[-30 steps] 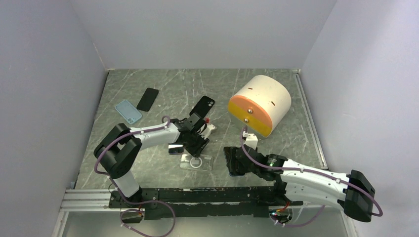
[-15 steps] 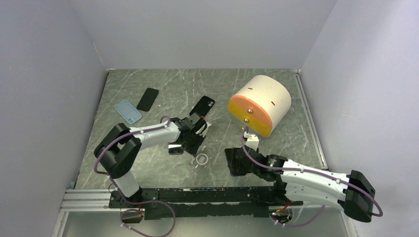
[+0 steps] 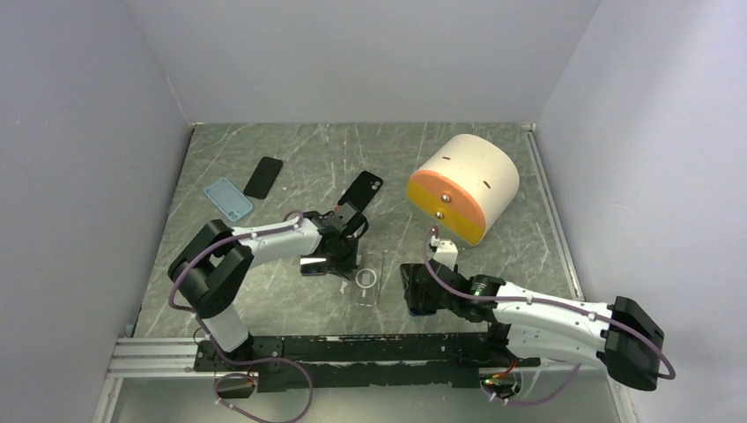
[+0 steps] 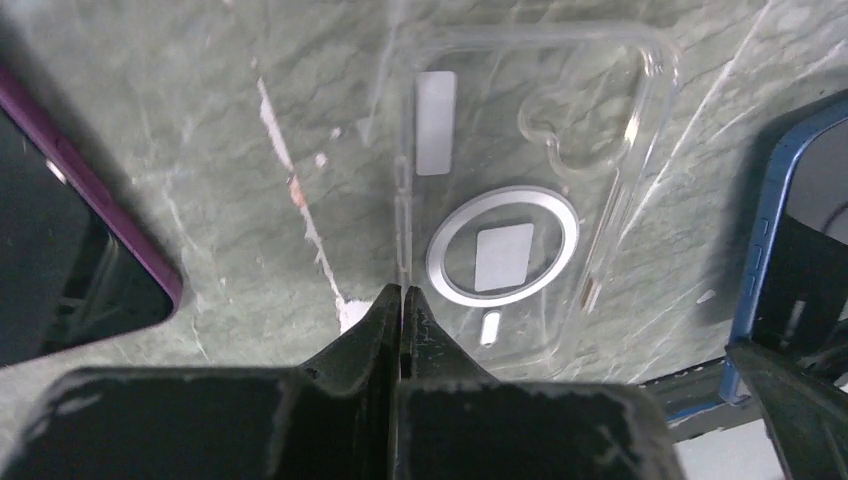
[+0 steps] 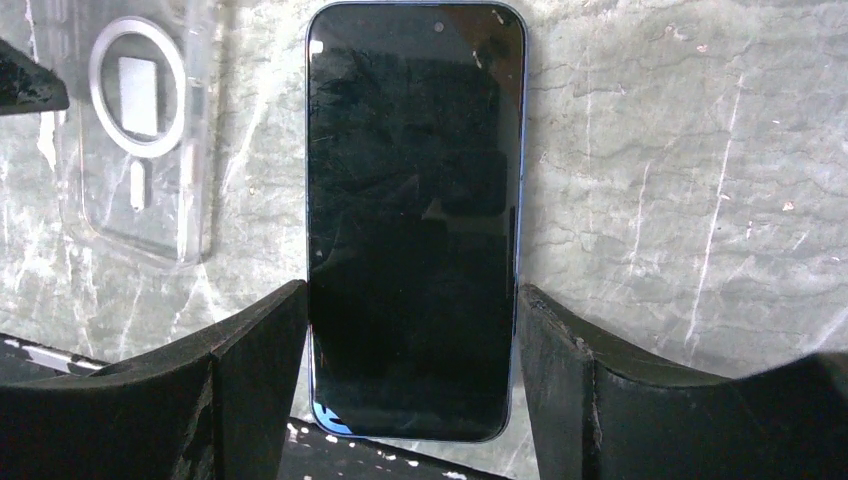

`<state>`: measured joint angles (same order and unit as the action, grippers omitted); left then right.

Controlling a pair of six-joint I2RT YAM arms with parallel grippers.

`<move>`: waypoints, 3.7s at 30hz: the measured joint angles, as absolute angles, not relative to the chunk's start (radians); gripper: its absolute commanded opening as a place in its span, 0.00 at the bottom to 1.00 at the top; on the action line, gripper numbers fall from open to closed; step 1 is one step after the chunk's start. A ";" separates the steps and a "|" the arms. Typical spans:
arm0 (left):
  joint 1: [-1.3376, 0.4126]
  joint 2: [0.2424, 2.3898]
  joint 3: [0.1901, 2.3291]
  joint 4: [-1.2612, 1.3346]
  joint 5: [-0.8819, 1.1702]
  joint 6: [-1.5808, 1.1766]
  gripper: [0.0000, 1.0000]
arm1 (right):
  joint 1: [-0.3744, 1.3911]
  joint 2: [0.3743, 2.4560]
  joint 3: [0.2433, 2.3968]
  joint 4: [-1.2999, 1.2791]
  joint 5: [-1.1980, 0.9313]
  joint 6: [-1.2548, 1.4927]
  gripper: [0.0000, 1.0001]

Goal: Put the phone into the phone case

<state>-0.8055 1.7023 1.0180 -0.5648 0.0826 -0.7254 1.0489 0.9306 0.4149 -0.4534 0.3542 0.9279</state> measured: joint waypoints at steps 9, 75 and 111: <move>-0.806 1.629 0.915 -0.506 0.093 -0.963 0.23 | 1.050 0.997 0.415 -0.425 0.351 0.927 0.30; -0.646 1.491 0.711 -0.285 0.269 -0.977 0.39 | 1.084 1.385 0.646 -0.302 0.339 0.971 0.79; -0.698 1.573 0.706 -0.173 0.336 -0.983 0.20 | 1.084 1.472 0.747 -0.297 0.331 0.962 0.64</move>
